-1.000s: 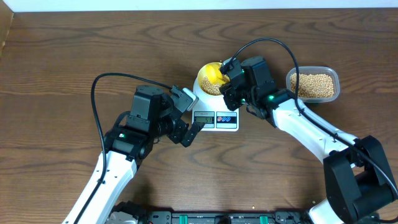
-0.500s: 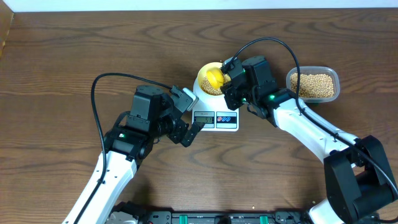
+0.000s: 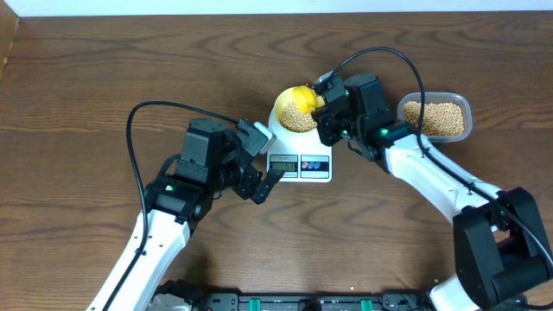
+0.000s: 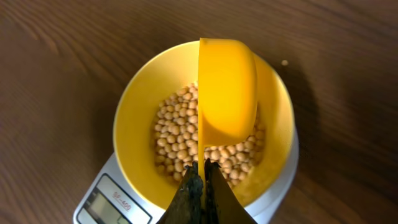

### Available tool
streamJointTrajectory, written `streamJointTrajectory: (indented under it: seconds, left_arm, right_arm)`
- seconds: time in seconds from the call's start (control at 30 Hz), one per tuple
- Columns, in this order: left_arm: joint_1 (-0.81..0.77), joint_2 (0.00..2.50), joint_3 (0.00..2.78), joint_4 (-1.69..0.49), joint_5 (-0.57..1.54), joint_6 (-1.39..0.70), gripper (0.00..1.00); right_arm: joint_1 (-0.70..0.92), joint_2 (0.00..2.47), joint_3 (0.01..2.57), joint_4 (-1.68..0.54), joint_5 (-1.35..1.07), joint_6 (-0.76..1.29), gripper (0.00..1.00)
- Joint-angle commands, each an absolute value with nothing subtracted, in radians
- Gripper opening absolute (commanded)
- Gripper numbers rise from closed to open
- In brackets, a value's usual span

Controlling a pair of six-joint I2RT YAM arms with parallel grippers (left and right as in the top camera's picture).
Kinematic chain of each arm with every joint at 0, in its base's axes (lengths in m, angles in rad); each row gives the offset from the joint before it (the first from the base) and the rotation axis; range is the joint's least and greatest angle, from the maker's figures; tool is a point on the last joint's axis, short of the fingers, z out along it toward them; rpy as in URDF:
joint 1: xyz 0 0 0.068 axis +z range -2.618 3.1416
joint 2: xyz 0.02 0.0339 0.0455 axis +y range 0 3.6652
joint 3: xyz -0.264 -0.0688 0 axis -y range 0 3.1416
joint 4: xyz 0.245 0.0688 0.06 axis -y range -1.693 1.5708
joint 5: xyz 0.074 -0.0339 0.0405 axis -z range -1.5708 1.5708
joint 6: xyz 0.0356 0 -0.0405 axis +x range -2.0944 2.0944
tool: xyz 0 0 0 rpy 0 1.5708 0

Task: Scoop item into bowl and weigh 50g on scale

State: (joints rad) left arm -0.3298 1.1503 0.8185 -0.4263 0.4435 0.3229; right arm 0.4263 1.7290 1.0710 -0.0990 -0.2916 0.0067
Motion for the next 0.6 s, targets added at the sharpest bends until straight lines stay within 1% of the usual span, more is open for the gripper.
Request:
streamJointTrajectory:
  seconds: [0.0,0.57]
  left_arm:
    - [-0.327,1.156,0.808,-0.429,0.453,0.343,1.00]
    - [-0.327,1.156,0.808,-0.429,0.453,0.343,1.00]
  right_arm:
    - [0.419,1.730,1.092,-0.101,-0.290,-0.042,0.01]
    - [0.421,1.730,1.092,-0.117,-0.291,-0.227,0.01]
